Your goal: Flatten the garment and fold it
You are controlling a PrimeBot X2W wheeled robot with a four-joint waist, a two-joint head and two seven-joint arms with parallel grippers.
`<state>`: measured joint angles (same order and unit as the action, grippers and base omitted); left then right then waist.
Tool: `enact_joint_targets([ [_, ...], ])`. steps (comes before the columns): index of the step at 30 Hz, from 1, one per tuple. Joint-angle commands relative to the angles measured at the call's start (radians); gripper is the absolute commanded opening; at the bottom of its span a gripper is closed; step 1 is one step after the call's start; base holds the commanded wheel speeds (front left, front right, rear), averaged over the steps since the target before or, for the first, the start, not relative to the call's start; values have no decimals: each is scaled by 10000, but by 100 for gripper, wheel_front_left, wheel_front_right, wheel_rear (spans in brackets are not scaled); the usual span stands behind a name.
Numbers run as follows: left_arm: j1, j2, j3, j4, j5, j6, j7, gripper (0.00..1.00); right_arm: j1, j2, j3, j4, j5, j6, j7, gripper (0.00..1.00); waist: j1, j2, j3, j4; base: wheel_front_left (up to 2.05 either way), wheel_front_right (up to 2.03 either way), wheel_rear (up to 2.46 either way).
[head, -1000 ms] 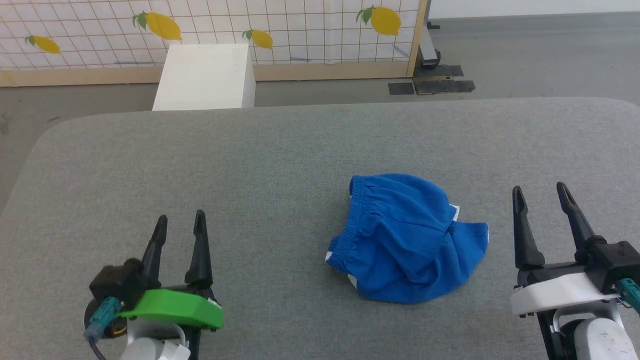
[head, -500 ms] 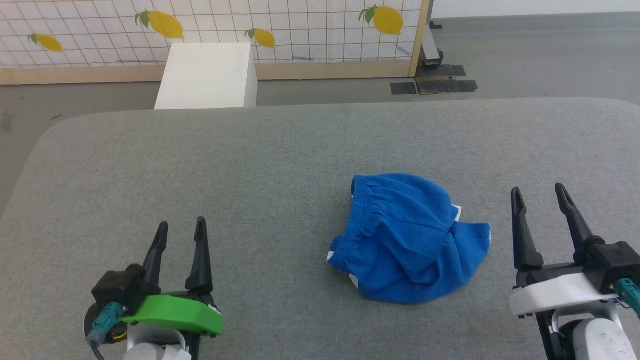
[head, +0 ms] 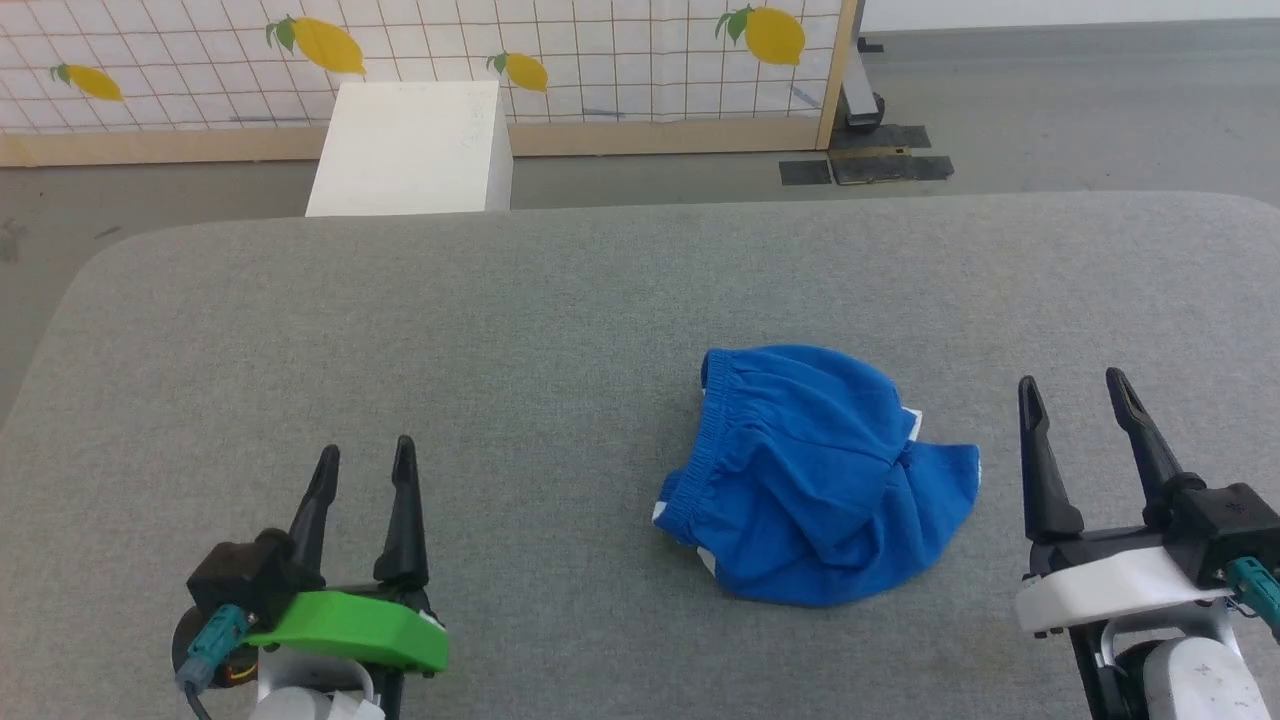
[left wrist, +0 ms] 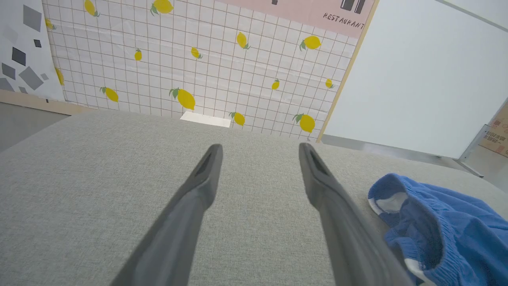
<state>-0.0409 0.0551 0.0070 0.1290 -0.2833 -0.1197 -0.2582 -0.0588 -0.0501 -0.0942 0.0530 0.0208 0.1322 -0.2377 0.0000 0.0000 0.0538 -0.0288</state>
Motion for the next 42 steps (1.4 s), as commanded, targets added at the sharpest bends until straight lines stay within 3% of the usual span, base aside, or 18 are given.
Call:
enact_joint_targets([
  [1,20,-48,-69,14,-63,-38,-36,100,120,-1,23,23,51,-15,-42,100,0,0,-30,0,0,0,0],
  [5,-304,-48,-601,-25,-263,-46,-36,100,155,-1,-1,13,15,-15,-32,100,0,0,-87,37,0,0,0],
  [11,-1660,-48,-2642,896,-1162,35,397,100,180,-1,-12,-12,-34,-15,17,100,0,0,-167,84,0,0,0],
  [21,-4207,-48,-5436,3152,-3468,1310,3968,100,114,-1,339,74,33,-15,23,100,0,0,-127,-531,0,0,0],
  [26,-4738,-49,-6197,3979,-3770,1869,5979,100,154,-1,305,118,51,-15,-1,100,0,0,-62,-839,0,0,0],
  [29,-4833,-47,-6453,4220,-3873,1962,6997,100,159,-1,286,123,61,-15,-15,100,0,0,-15,-933,0,0,0],
  [30,-4835,-46,-6515,4225,-3986,1893,7351,90,154,-1,283,119,65,-15,-21,100,0,0,14,-957,0,0,0],
  [32,-4865,-29,-6570,4082,-4155,1731,7742,11,131,-1,262,108,77,-15,-31,100,0,0,83,-976,0,0,0],
  [33,-4911,6,-6614,3959,-4180,1631,7847,0,108,-1,252,100,84,-15,-36,100,0,0,129,-978,0,0,0],
  [36,-5137,72,-6646,3498,-4053,1413,7531,0,40,-1,226,96,114,-15,-53,100,0,0,229,-969,0,0,0],
  [42,-5907,4,-6576,2755,-3537,1049,5110,0,-91,-1,168,150,167,-15,-99,100,0,0,355,-867,0,0,0],
])
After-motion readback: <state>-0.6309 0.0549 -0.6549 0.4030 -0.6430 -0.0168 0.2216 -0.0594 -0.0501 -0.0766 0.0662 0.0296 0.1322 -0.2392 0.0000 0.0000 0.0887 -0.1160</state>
